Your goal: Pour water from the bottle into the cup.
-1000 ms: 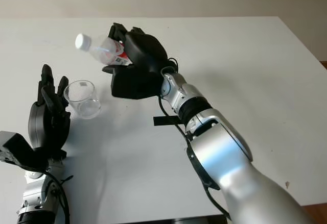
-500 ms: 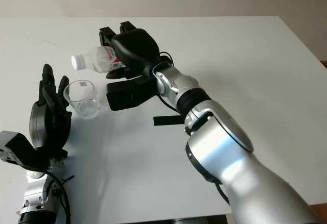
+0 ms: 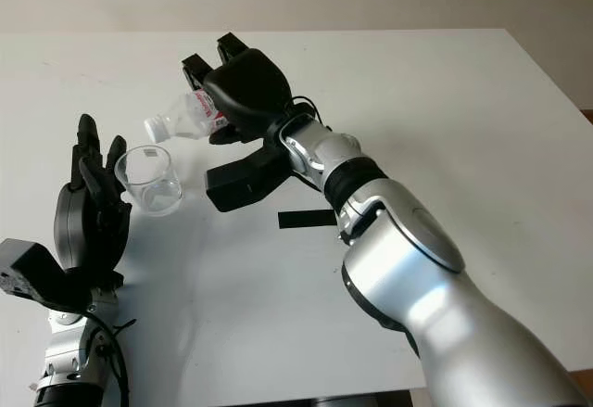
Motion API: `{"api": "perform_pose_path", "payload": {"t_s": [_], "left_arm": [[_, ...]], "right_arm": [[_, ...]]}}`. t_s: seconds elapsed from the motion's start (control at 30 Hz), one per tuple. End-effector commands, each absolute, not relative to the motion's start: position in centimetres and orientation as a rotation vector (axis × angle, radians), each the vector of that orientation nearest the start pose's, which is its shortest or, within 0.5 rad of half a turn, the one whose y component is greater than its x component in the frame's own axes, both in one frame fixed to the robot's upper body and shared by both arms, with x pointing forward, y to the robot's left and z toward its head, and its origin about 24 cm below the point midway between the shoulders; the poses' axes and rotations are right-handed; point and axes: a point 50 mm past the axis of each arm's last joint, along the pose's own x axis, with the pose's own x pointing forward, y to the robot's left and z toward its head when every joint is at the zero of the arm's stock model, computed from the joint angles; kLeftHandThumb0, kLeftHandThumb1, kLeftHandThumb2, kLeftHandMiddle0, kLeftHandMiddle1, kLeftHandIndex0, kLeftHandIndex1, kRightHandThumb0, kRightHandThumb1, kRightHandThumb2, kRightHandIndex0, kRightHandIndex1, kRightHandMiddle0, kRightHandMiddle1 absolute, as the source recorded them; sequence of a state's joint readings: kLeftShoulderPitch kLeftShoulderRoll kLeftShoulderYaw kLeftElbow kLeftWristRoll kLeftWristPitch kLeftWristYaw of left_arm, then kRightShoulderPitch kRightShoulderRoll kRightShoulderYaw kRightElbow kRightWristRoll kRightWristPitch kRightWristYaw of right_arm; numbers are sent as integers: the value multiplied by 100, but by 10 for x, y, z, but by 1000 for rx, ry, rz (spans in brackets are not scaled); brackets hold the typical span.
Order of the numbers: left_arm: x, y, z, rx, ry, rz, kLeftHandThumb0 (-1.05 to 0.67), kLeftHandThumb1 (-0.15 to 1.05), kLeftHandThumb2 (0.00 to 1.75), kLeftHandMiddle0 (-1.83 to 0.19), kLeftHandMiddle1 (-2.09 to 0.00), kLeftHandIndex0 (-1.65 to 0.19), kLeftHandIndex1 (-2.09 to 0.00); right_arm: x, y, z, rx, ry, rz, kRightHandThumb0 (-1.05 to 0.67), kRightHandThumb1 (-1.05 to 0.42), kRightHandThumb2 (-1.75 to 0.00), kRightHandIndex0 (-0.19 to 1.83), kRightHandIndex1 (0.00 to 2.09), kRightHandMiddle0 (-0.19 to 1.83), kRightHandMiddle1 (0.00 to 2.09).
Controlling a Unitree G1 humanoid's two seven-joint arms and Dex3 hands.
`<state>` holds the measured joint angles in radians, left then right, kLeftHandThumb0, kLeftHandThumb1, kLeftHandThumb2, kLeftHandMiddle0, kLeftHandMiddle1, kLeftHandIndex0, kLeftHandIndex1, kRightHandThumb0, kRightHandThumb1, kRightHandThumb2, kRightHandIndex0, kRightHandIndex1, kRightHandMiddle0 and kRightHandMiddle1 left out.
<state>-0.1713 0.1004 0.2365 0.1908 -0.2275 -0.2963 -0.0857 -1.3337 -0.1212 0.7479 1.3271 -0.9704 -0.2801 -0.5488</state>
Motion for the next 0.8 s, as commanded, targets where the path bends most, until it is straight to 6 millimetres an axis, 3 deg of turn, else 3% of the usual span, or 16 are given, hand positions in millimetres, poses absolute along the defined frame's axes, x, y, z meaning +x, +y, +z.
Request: {"api": "perform_pose_path", "payload": {"t_s": [0.0, 0.27, 0.77], "left_arm": [[275, 212, 69, -129, -290, 144, -89, 105, 83, 19, -36, 11, 0], [275, 211, 68, -137, -286, 149, -89, 105, 85, 19, -34, 12, 0], [275, 210, 68, -151, -283, 146, -87, 105, 83, 19, -33, 12, 0]], "right_arm": [[403, -21, 206, -1698, -924, 176, -41, -105, -31, 91, 209, 49, 209], [400, -14, 206, -1699, -952, 151, -41, -105, -32, 89, 209, 45, 209], [394, -5, 212, -1594, -1059, 105, -40, -105, -26, 112, 209, 45, 209]]}}
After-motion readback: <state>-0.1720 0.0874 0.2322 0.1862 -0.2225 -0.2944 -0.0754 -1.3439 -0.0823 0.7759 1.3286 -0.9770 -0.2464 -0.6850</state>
